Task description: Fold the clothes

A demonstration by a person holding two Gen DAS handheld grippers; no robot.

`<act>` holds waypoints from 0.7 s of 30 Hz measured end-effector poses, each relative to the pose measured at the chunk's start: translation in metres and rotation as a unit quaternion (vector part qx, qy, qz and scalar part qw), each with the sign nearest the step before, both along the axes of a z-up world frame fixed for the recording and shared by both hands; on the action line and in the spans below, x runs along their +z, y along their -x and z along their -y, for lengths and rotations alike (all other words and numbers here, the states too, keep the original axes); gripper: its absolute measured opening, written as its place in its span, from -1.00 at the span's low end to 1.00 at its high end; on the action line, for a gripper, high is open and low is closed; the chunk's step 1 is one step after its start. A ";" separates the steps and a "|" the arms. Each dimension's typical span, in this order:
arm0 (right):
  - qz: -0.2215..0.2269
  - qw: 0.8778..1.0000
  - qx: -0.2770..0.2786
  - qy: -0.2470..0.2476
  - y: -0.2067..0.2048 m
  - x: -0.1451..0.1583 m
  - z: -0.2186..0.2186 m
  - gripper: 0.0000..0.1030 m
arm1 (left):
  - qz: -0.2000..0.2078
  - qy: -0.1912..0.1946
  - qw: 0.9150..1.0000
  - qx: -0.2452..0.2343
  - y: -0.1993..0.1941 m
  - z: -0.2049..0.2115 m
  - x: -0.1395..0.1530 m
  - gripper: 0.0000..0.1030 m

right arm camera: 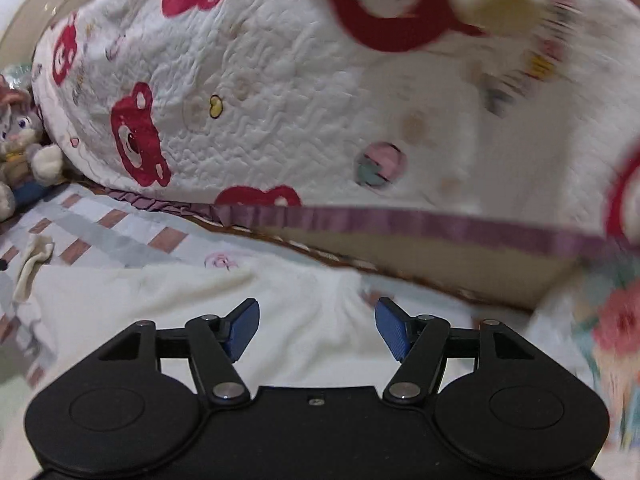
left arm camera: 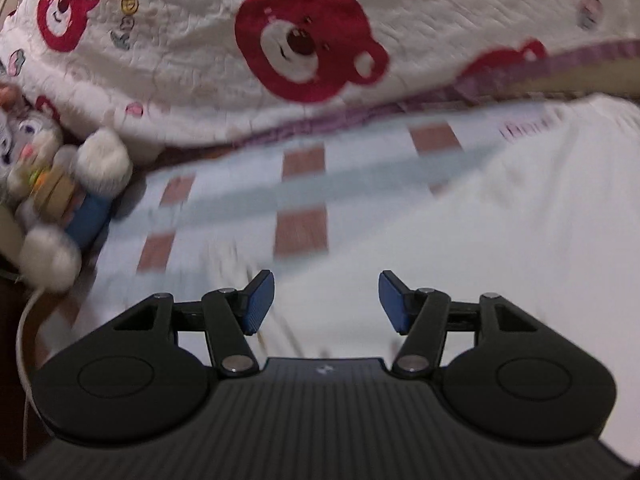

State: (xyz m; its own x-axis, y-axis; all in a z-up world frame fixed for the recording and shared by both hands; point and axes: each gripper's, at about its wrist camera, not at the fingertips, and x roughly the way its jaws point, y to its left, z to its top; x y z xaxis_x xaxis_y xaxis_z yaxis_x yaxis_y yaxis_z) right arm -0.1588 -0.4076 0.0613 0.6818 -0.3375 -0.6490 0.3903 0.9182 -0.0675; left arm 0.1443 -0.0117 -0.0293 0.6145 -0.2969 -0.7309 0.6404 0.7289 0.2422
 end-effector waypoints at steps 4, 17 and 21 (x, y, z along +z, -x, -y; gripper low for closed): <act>-0.035 0.994 0.090 0.055 -0.077 -0.019 -0.027 0.32 | 0.027 0.023 0.999 0.015 -0.044 -0.001 -0.019 0.13; -0.073 0.956 0.285 0.023 -0.103 -0.130 -0.163 0.07 | -0.073 0.111 0.978 0.158 -0.089 -0.077 -0.087 0.46; -0.067 0.955 0.289 -0.021 -0.128 -0.145 -0.177 -0.85 | -0.110 0.109 0.969 0.194 -0.096 -0.081 -0.115 0.46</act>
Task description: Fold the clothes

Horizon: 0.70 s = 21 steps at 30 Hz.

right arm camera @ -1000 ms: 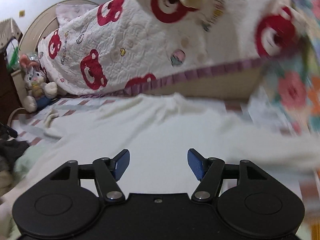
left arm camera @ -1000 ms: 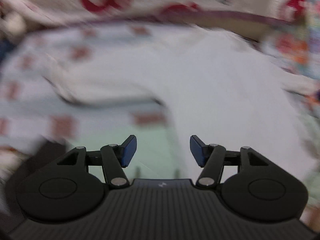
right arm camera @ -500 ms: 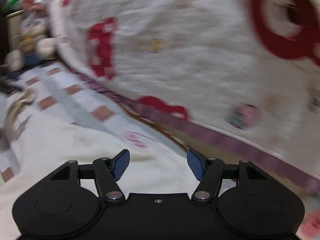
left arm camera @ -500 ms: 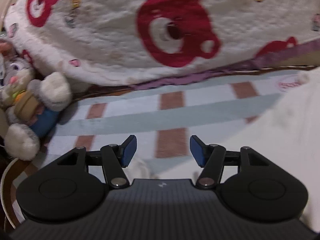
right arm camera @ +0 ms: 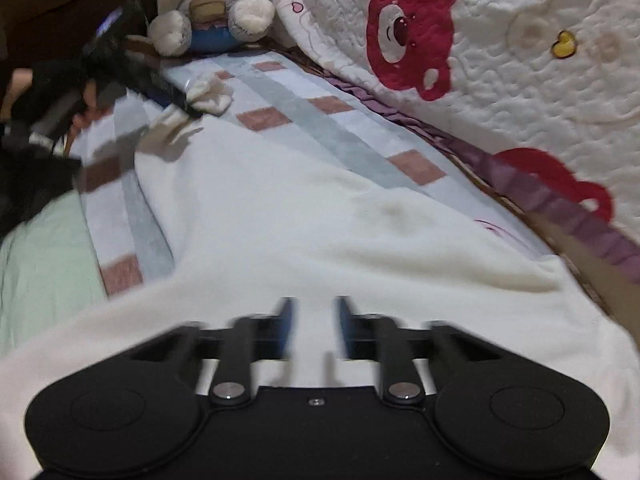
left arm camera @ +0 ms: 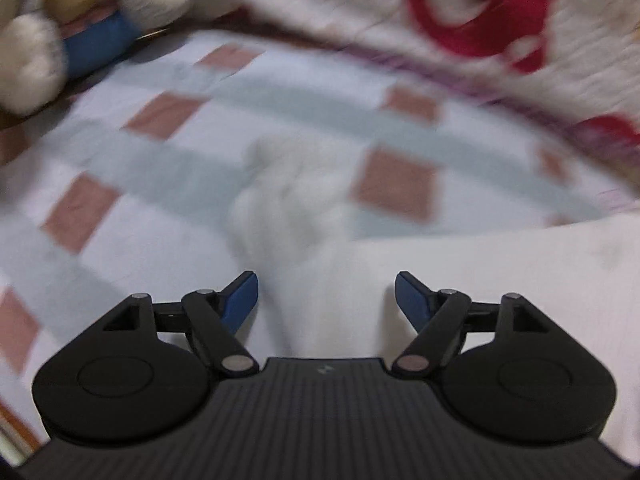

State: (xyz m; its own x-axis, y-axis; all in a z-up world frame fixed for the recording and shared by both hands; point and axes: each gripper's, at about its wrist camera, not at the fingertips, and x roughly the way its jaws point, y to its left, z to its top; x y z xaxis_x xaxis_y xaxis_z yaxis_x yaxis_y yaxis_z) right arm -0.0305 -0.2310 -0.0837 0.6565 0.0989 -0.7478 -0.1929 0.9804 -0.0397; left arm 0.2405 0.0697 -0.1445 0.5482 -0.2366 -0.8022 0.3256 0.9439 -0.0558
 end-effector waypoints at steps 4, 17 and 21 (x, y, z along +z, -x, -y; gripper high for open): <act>-0.006 0.999 -0.010 -0.052 -0.018 -0.012 -0.004 -0.84 | 0.019 0.015 1.000 0.002 -0.001 -0.011 -0.014 0.35; -0.039 0.999 0.000 -0.024 -0.039 -0.058 -0.006 -0.78 | 0.065 0.041 0.996 0.039 -0.005 -0.028 0.000 -0.72; -0.040 0.999 0.003 -0.019 -0.037 -0.056 -0.004 -0.78 | 0.079 0.052 0.995 0.034 0.002 -0.020 0.014 -0.73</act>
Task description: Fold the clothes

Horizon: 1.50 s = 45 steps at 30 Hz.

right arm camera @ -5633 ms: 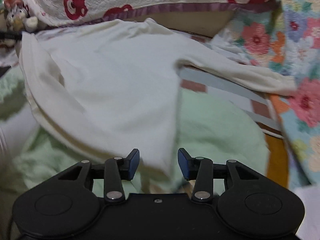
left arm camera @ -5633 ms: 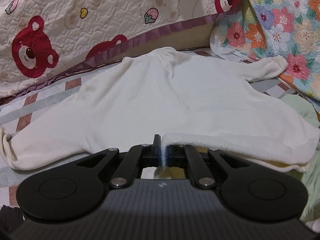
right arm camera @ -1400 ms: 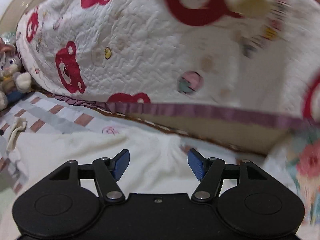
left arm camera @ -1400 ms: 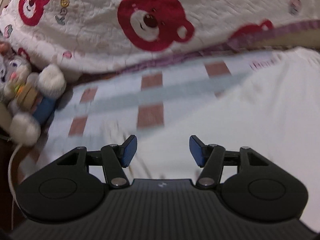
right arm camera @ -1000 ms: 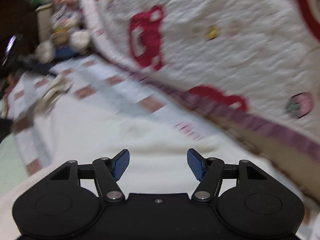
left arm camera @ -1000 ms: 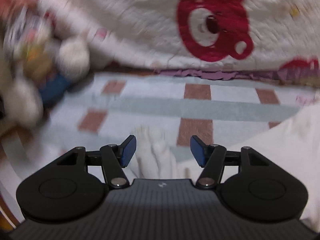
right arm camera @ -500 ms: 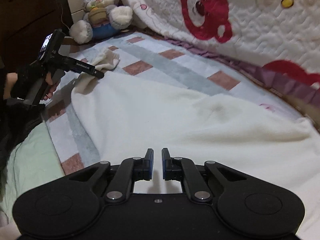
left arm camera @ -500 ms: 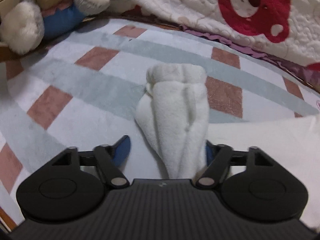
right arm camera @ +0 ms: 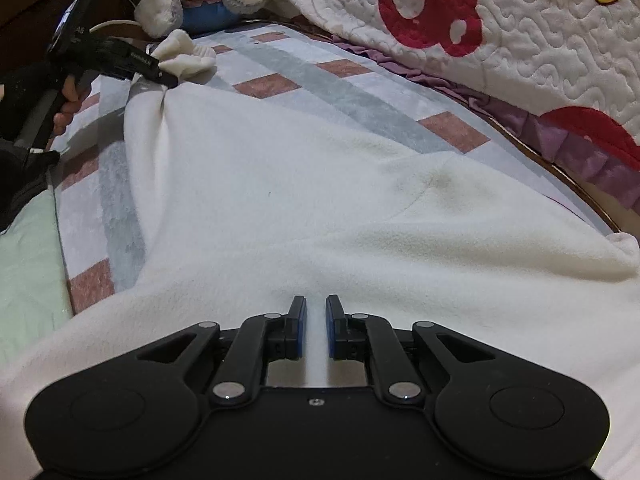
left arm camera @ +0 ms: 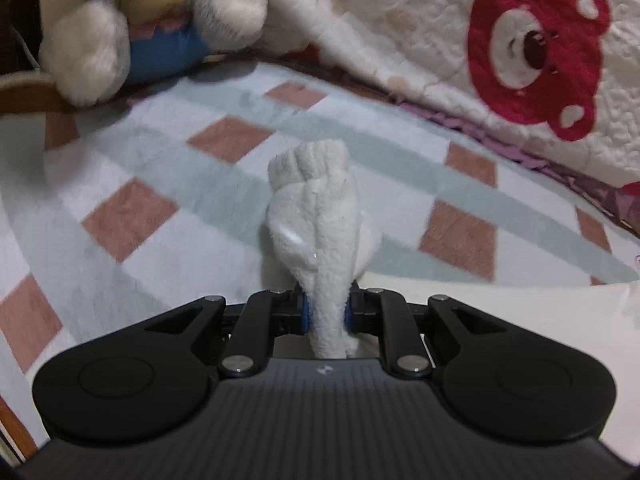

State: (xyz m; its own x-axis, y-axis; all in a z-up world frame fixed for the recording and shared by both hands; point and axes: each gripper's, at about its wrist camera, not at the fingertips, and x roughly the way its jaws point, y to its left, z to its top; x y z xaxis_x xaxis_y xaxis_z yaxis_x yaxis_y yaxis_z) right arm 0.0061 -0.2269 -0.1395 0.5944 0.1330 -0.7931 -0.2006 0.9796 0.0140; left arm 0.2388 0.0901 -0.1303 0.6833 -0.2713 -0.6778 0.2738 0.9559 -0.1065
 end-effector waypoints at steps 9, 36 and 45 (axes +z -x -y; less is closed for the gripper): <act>0.013 0.972 -0.202 -0.122 0.033 0.018 0.104 -0.27 | 0.032 0.151 0.966 -0.206 0.059 0.106 0.096 -0.73; 0.035 0.863 -0.429 -0.264 0.175 0.014 0.215 -0.19 | -0.202 0.100 0.827 -0.515 0.202 0.271 0.031 0.08; 0.030 0.865 -0.407 -0.293 0.130 0.048 0.193 0.11 | -0.125 0.022 0.914 -0.386 0.138 0.209 0.039 0.08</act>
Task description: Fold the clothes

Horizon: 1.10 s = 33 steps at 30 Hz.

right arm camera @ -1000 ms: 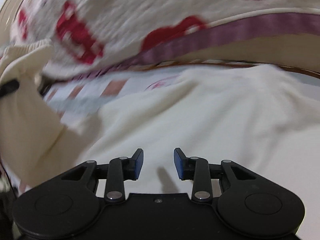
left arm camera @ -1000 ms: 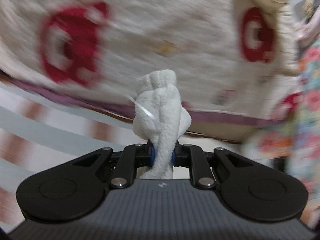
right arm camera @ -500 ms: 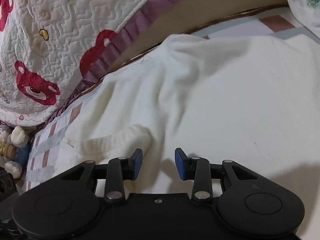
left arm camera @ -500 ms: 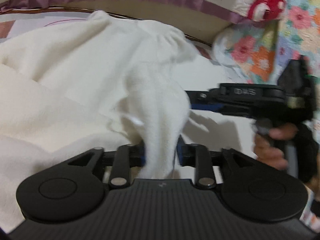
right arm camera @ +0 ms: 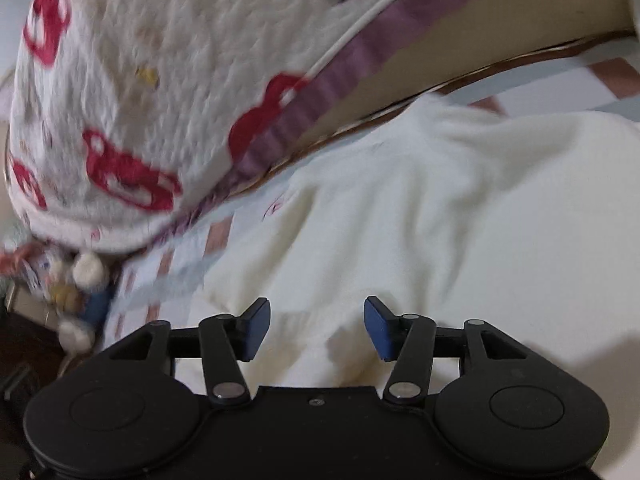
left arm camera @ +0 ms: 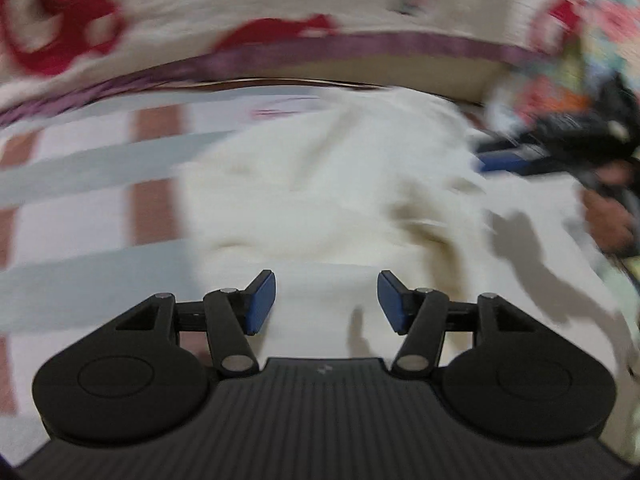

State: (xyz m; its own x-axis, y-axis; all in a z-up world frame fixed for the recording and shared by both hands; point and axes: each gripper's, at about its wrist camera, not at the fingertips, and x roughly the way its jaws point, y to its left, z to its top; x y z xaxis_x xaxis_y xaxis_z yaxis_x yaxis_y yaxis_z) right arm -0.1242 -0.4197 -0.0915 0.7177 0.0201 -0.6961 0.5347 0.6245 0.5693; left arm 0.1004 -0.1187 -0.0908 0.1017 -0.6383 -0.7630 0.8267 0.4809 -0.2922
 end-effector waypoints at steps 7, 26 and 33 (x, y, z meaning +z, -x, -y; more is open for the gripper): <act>-0.100 0.994 0.043 0.013 -0.046 -0.008 -0.051 0.27 | -0.014 -0.028 0.999 0.026 -0.002 -0.008 -0.014 0.08; -0.136 0.953 0.144 0.228 -0.095 0.006 -0.128 0.36 | -0.066 -0.008 0.998 0.020 0.023 0.002 -0.037 -0.22; -0.025 0.985 0.146 0.089 -0.085 0.020 -0.119 0.35 | -0.182 0.040 0.982 0.040 0.018 -0.009 -0.051 -0.08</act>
State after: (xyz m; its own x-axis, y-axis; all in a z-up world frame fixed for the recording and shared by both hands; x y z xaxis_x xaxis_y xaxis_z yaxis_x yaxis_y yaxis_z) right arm -0.0395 -0.3007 -0.0713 0.6642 0.0952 -0.7415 0.3418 0.8434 0.4144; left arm 0.0825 -0.1101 -0.1418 -0.1157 -0.6990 -0.7057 0.6205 0.5039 -0.6009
